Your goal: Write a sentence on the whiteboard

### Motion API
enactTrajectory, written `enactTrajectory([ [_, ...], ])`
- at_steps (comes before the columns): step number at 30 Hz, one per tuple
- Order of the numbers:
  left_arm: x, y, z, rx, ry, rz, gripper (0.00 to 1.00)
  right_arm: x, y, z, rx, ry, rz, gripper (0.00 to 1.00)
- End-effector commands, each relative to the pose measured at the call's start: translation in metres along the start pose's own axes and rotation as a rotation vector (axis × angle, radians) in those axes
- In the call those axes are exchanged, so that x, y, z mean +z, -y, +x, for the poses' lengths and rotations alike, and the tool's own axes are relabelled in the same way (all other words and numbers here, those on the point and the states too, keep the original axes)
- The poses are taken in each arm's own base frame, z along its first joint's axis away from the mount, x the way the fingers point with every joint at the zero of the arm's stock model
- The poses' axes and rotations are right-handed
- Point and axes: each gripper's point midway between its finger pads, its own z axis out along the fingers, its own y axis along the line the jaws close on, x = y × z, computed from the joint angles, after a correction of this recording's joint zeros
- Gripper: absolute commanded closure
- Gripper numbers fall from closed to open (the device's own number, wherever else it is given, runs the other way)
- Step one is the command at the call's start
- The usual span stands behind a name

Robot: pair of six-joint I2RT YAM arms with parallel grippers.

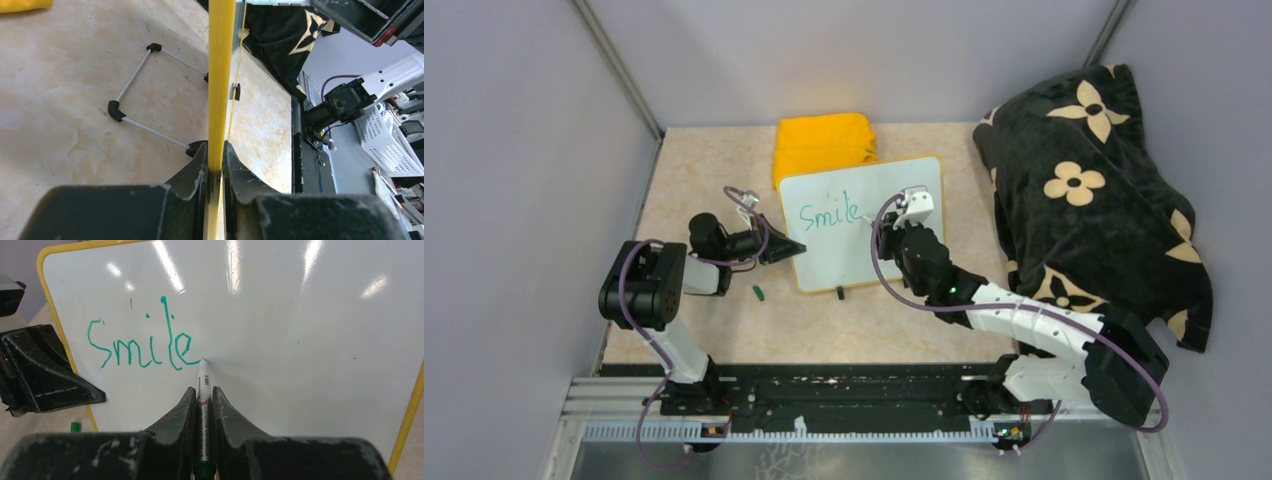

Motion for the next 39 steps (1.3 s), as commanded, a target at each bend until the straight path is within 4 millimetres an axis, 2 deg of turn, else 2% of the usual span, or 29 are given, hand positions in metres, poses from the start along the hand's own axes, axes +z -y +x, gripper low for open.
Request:
enactTrajectory([
  [1,0.002,-0.012,0.004,-0.008,0.000,-0.053,1.00,-0.005,0.020,-0.019,0.014,0.063,0.093,1.00],
  [4,0.002,-0.012,0.004,-0.008,0.000,-0.052,1.00,-0.006,0.023,-0.023,0.014,0.072,0.102,1.00],
  [11,0.002,-0.011,0.004,-0.006,0.000,-0.051,1.00,-0.020,0.007,-0.039,0.054,0.148,-0.030,1.00],
  [13,0.002,-0.011,0.004,-0.005,0.000,-0.049,1.00,-0.023,0.008,-0.040,0.061,0.160,-0.036,1.00],
  [39,0.003,-0.011,0.003,-0.004,-0.001,-0.050,1.00,-0.008,0.022,-0.022,0.061,0.112,0.051,1.00],
])
